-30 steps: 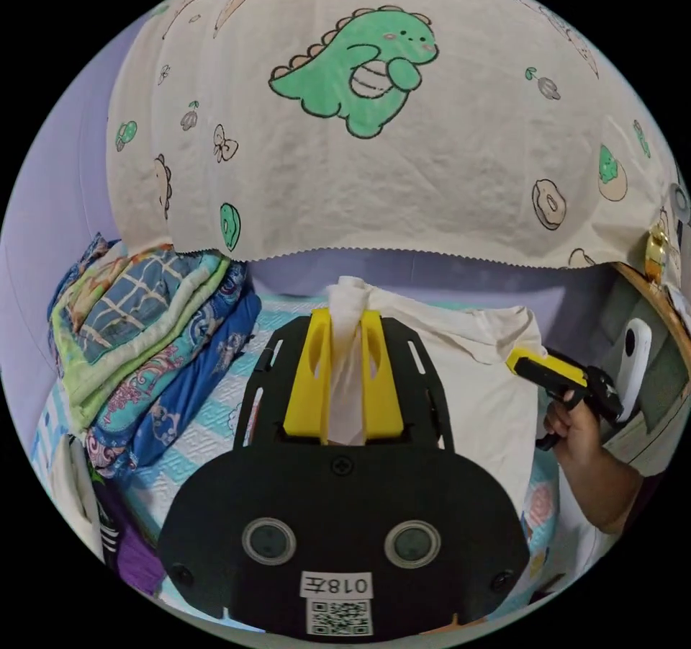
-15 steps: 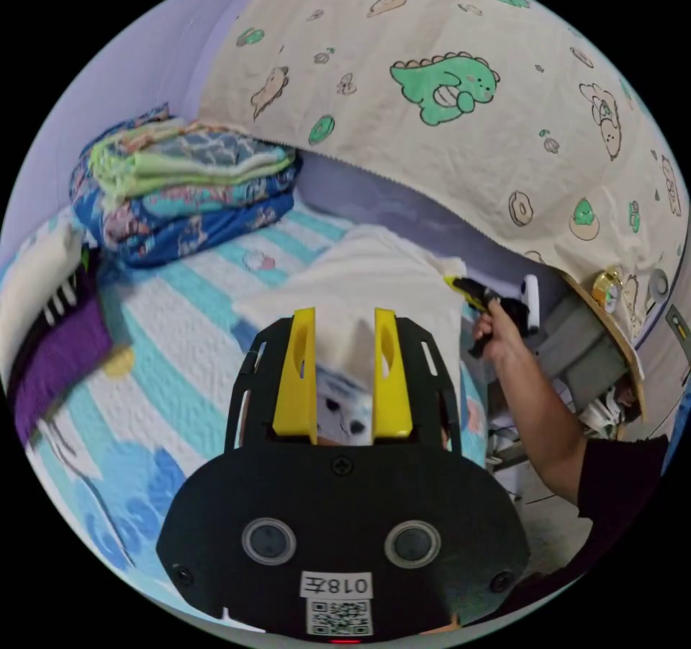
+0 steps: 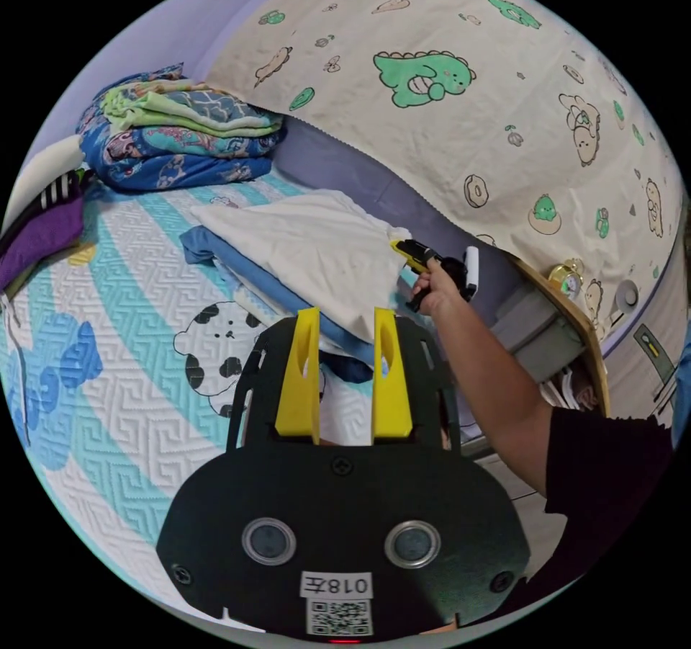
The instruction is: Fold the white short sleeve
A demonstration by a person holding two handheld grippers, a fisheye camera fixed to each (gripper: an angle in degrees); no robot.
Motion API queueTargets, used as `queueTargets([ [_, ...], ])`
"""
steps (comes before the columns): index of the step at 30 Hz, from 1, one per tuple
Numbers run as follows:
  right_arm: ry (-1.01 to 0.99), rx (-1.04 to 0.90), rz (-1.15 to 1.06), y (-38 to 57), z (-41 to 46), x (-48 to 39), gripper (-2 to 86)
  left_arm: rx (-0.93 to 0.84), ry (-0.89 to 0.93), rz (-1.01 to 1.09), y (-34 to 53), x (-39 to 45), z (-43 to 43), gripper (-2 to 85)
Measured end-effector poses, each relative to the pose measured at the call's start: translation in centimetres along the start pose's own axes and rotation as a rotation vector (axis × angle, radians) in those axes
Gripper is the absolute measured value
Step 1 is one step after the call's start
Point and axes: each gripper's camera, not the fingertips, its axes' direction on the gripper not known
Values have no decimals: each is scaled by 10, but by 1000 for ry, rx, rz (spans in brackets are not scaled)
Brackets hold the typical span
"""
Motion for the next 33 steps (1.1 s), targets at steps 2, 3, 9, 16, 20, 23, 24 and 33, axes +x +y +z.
queueTargets([
  [2,-44,48,74,-8,-12,5,62,-13,11,17,5,5,11,112],
  [3,-24,54,93,-10,-13,6,64,-60,18,27,9,9,26,112],
  [9,331,56,-105,-9,-19,-56,71,-138,94,10,70,7,43,103],
  [16,551,183,-810,97,-17,-221,64,39,-174,283,195,39,-96,94],
  [20,360,306,-1010,213,-62,-295,56,104,-401,370,285,68,-181,94],
  [23,160,263,-1039,285,-91,-339,54,127,-522,362,364,94,-247,98],
  [24,127,260,-1043,299,-97,-349,52,143,-577,363,396,108,-272,98],
  [33,-410,24,-1203,444,-167,-513,13,408,-606,185,644,137,-414,103],
])
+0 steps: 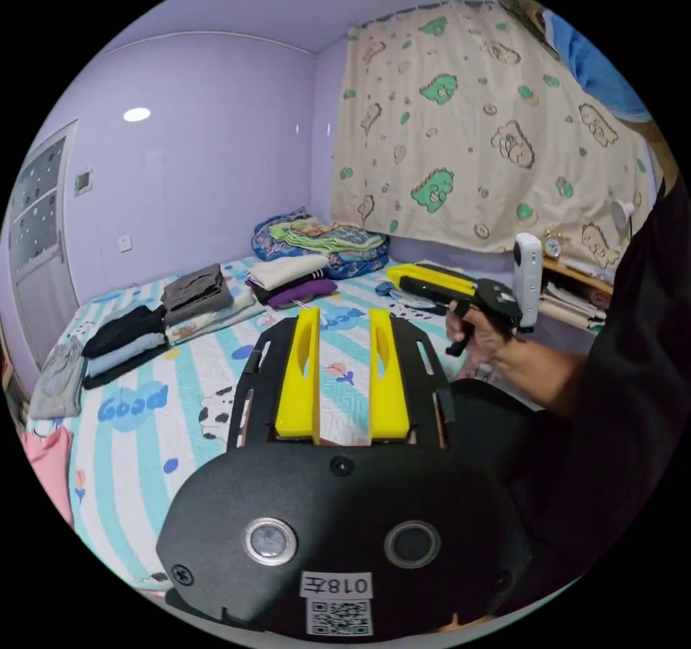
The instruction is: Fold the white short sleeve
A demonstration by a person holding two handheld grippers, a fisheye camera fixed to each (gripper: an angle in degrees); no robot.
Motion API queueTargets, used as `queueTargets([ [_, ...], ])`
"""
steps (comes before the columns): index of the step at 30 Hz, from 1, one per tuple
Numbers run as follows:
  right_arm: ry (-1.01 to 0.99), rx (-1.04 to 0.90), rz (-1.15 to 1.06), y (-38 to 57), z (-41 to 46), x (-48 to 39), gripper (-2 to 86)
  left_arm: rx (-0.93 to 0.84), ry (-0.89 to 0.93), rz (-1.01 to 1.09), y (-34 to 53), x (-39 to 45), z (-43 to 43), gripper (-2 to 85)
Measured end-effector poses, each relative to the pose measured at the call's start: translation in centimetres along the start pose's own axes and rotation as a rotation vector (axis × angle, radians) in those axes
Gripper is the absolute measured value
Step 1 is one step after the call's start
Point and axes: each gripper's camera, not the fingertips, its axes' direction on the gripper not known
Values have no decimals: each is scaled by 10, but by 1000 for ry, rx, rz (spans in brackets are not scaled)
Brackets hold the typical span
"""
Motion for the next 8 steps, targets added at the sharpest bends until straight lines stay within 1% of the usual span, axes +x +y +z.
queueTargets([
  [2,-169,-35,15,-32,12,-32,3,70,-28,-13,37,-3,-33,101],
  [5,-333,-52,18,-71,29,-69,-2,156,-30,-56,90,-15,-77,109],
  [8,-440,-76,1,-106,49,-100,-4,225,66,-134,145,-42,-106,121],
])
